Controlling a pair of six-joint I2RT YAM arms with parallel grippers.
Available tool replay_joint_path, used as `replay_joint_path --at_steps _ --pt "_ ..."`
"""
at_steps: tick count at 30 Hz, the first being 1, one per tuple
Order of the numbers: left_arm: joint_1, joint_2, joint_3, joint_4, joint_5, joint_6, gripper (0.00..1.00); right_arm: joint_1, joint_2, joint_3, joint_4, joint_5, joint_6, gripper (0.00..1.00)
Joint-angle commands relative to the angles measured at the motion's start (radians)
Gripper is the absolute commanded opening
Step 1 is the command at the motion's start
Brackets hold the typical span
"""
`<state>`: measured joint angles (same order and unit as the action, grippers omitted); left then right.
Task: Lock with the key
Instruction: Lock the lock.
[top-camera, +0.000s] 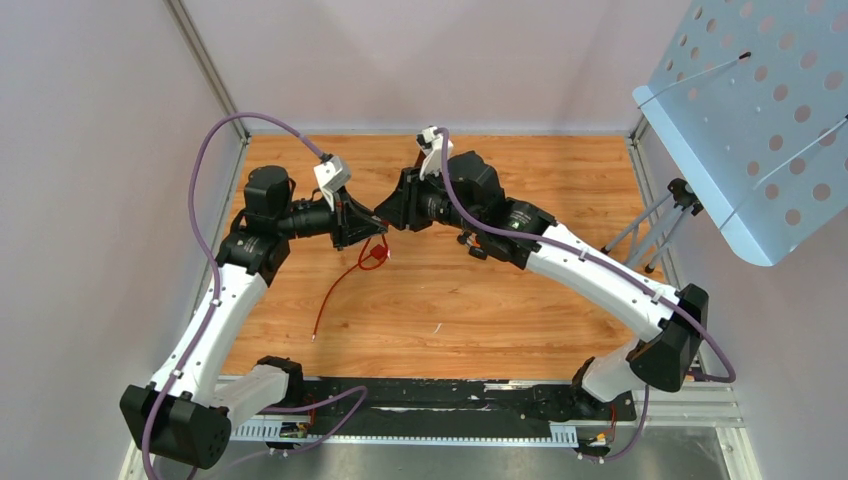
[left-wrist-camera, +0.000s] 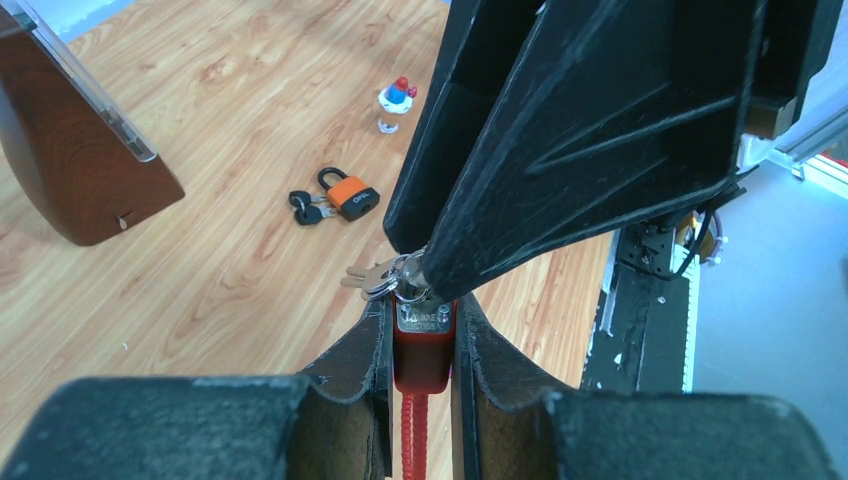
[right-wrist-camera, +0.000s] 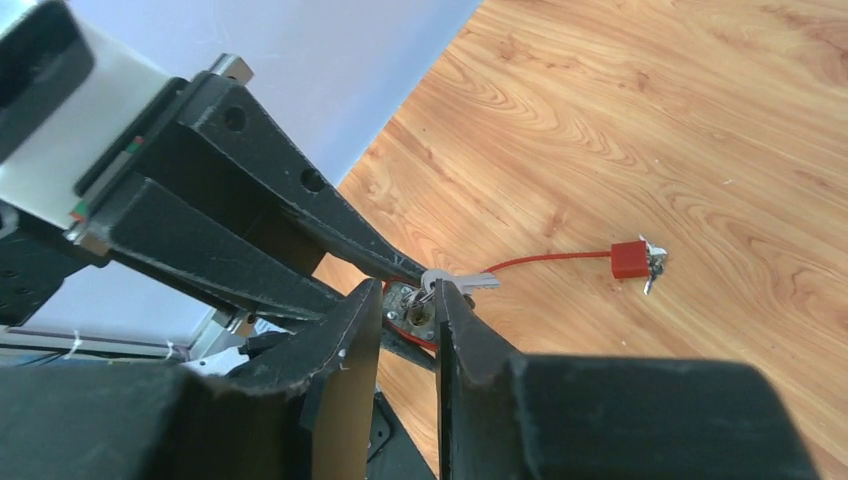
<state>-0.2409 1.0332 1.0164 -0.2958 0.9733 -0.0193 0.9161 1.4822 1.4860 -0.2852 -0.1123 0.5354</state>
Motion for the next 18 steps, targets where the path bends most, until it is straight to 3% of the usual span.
replay_joint_path --at_steps 1,6,10,15,18 --pt "0.0 -0.027 0.017 0.034 -0.01 0.018 0.0 0.015 0.026 0.056 -0.035 0.054 -0.045 0.25" --pt "0.0 -0.03 0.016 0.034 -0.027 0.019 0.0 0.02 0.034 0.059 -0.041 0.028 -0.064 0.2" --pt "0.0 -0.031 0.017 0.027 -0.023 0.018 0.0 0.02 0.034 0.053 -0.038 -0.028 -0.114 0.01" --pt "0.0 -0.028 0.032 -0.018 0.047 0.018 0.0 0.008 -0.006 0.007 0.037 -0.147 -0.243 0.0" --pt "0.0 -0.024 0.043 -0.062 0.118 0.018 0.0 -0.04 -0.039 -0.044 0.117 -0.327 -0.27 0.0"
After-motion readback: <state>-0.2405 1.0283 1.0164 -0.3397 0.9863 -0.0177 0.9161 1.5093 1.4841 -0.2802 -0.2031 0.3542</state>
